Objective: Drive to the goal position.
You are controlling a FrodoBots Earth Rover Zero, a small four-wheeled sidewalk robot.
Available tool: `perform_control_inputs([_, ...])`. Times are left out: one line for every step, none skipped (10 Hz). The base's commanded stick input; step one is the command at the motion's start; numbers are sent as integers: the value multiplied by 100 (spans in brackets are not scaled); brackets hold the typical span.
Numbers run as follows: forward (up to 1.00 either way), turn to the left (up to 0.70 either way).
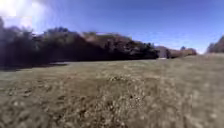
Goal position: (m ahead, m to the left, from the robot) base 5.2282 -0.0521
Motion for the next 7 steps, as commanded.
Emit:
perform_control_inputs([100,2])
perform_control_inputs([100,-35])
perform_control_inputs([100,-40])
perform_control_inputs([100,-40])
perform_control_inputs([100,-40])
perform_control_inputs([100,-40])
perform_control_inputs([100,-40])
